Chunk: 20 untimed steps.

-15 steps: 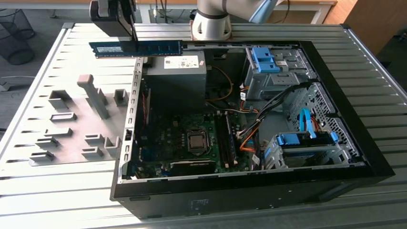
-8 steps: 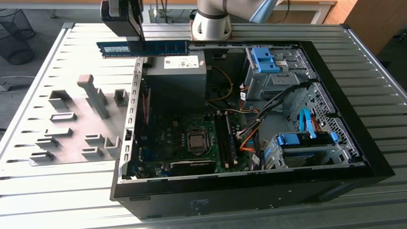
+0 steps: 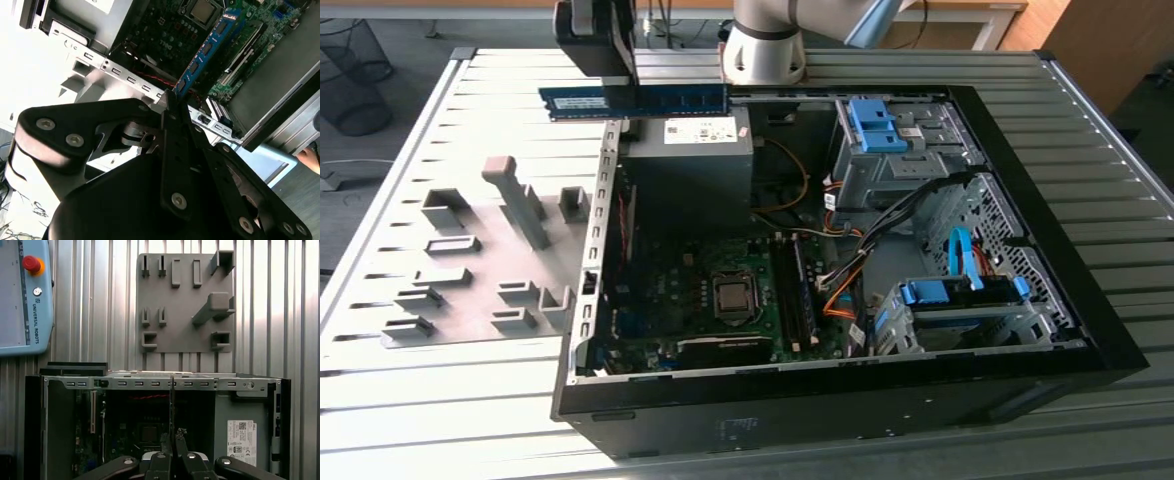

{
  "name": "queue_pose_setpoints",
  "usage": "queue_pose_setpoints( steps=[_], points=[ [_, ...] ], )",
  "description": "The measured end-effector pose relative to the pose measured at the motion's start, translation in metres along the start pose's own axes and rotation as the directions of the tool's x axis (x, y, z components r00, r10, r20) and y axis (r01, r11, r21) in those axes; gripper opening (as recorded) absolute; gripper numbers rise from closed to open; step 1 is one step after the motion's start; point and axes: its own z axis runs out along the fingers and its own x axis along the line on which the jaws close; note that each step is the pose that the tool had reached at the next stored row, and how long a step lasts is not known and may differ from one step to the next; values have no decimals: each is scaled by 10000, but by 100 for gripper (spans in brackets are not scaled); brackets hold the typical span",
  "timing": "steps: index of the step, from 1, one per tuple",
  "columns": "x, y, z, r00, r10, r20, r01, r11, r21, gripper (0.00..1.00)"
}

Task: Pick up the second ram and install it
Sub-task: 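Pick up the second ram and move it above second insertion slot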

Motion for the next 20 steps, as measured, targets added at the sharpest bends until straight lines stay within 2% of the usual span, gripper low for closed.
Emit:
queue_pose_setpoints(
  steps=[20],
  points=[
    [-1,-248,-2,10000,1,0,-1,10000,1,14]
  ],
)
